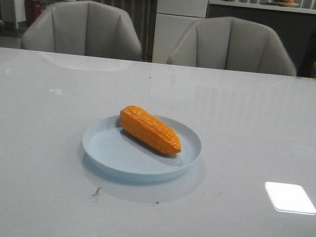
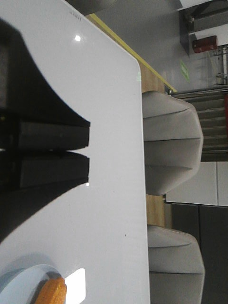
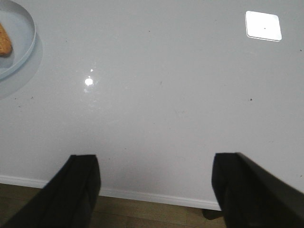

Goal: Place corn on plate with both arms

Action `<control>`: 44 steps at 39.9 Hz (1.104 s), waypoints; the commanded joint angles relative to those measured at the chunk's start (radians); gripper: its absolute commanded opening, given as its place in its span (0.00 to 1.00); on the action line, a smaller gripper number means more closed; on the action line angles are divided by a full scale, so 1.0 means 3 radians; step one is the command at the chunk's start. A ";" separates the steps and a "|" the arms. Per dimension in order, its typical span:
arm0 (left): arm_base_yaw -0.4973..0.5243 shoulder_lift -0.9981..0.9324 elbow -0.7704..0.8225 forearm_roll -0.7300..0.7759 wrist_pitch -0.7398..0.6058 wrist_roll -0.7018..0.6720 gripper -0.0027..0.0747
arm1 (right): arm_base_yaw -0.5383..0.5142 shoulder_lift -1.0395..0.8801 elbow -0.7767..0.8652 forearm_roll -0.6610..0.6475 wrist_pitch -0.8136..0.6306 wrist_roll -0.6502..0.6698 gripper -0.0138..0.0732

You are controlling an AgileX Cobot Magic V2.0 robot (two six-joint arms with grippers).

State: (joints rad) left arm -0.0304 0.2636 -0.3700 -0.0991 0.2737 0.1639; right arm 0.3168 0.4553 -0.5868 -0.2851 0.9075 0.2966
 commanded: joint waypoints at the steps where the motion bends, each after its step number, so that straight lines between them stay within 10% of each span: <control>1: -0.0062 -0.0337 0.0107 -0.0090 -0.0309 -0.0042 0.15 | -0.0018 0.0021 -0.0079 -0.0110 -0.0208 0.0007 0.84; 21: -0.0121 -0.0947 0.1393 -0.0073 -0.1250 -0.0042 0.15 | -0.0018 0.0021 -0.0079 -0.0110 -0.0204 0.0007 0.84; 44: -0.0121 -0.0947 0.1377 -0.0064 -0.1071 -0.0042 0.15 | -0.0018 0.0021 -0.0079 -0.0110 -0.0204 0.0007 0.84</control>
State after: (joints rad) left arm -0.0650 -0.0057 0.0069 -0.1135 0.0415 0.1639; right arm 0.3168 0.4553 -0.5846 -0.2870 0.9075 0.2966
